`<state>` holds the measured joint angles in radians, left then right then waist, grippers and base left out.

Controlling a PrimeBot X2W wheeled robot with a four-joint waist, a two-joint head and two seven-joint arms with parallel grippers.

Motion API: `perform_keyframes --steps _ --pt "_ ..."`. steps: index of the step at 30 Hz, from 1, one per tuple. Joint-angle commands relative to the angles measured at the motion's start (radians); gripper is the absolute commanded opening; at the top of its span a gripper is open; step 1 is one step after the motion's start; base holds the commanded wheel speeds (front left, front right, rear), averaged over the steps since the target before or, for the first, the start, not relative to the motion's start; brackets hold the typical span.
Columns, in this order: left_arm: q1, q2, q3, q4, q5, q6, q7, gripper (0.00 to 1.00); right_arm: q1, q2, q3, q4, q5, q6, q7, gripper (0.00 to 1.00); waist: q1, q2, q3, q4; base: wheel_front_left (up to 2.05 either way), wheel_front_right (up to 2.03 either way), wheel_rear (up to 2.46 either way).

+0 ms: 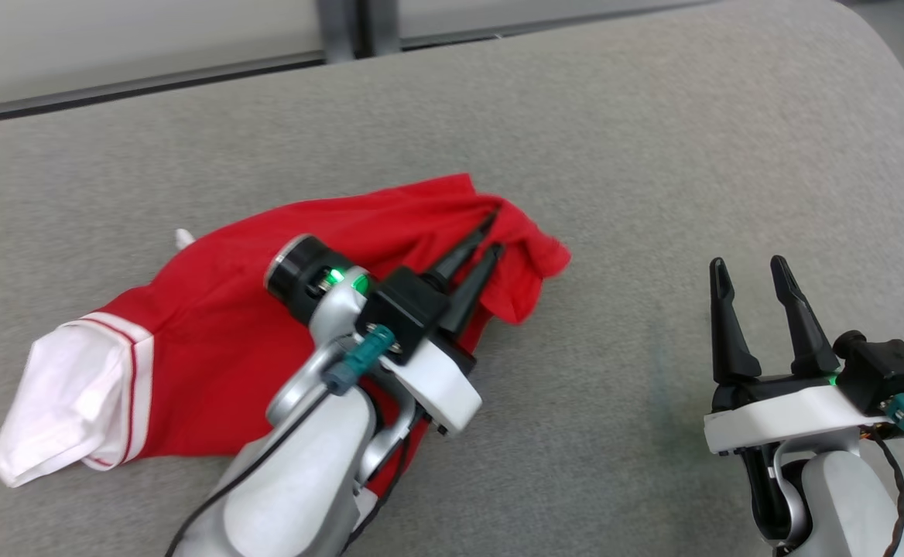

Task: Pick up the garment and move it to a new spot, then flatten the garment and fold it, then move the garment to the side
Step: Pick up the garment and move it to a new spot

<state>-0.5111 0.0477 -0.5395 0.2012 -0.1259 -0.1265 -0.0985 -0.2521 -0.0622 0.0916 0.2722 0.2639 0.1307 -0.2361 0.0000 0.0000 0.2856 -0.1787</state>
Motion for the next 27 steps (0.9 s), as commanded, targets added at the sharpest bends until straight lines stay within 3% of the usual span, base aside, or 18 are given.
perform_keyframes --steps 1,10,11,12,20,27 --pt "-0.016 0.006 -0.006 0.011 -0.008 -0.002 0.003 0.0 -0.016 0.002 0.003 0.002 0.007 0.0 -0.007 1.0 0.0 0.0 0.057 -0.065 0.0 0.0 0.0" --pt "-0.058 0.031 -0.174 0.173 -0.054 -0.004 0.076 0.0 -0.033 0.009 0.008 0.045 0.025 0.0 -0.028 1.0 0.0 0.0 0.087 -0.093 0.0 0.0 0.0" --pt "-0.061 0.032 -0.185 0.178 -0.063 -0.004 0.071 0.27 -0.035 0.01 0.008 0.049 0.025 0.0 -0.029 1.0 0.0 0.0 0.086 -0.088 0.0 0.0 0.0" --pt "-0.058 0.033 -0.198 0.182 -0.071 -0.004 0.069 0.98 -0.035 0.01 0.008 0.052 0.026 0.0 -0.03 1.0 0.0 0.0 0.083 -0.082 0.0 0.0 0.0" --pt "-0.028 0.046 -0.211 0.12 -0.112 0.008 -0.012 1.0 -0.03 0.01 -0.002 0.063 0.01 0.0 -0.031 1.0 0.0 0.0 0.023 -0.004 0.0 0.0 0.0" --pt "0.049 0.075 -0.136 0.041 -0.154 0.088 -0.088 1.0 -0.002 -0.002 -0.013 0.065 -0.011 0.0 -0.031 1.0 0.0 0.0 -0.047 0.065 0.0 0.0 0.0"
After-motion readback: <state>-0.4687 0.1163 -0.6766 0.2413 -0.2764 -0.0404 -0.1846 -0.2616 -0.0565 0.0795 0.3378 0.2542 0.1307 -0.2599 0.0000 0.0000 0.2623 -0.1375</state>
